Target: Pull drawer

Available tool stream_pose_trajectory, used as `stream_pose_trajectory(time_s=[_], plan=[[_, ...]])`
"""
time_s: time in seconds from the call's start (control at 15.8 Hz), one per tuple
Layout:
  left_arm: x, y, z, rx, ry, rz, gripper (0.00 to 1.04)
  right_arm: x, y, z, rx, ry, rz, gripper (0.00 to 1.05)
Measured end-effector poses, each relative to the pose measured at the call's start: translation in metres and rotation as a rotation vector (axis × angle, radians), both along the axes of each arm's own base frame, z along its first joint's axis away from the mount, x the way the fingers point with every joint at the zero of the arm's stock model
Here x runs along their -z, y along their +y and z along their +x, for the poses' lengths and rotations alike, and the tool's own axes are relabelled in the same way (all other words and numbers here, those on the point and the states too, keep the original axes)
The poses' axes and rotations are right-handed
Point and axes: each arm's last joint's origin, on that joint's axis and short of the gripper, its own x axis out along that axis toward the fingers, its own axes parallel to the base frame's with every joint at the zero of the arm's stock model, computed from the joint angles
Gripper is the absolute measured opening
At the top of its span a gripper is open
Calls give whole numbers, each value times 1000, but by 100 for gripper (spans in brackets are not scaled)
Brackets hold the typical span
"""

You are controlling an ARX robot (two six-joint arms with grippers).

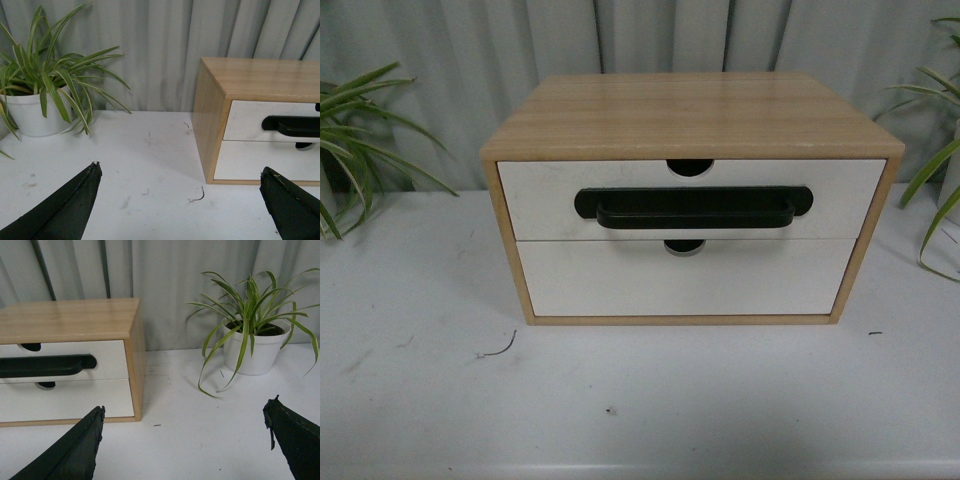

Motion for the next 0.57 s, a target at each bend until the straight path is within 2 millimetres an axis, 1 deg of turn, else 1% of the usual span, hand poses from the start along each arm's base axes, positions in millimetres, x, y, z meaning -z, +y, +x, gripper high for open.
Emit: stream_pose_trajectory(time_s=[0.13,0.19,0.25,0.32,0.38,0.44,0.51,0.57], plan=[[1,0,0,-3,7,0,98,0,0,0,0,0,0,98],[1,-2,-1,-100,211,-62,98,2,0,0,-12,52,10,98],[-10,-4,2,-237,393,-118,98,-1,-1,7,-24,95,18,98],[-24,-1,5,-354,387,-179,98,-12,-2,15,-27,72,16,98],[-46,2,12,-381,291,-246,98,-29,-1,27,-34,23,-4,98],[-72,0,25,-347,205,-275,98,-45,3,44,-69,-13,-30,98],[-86,-5,45,-295,183,-265,98,-56,8,62,-90,-32,-61,98],[-89,-10,66,-249,201,-242,98,-68,14,89,-107,-36,-91,98]])
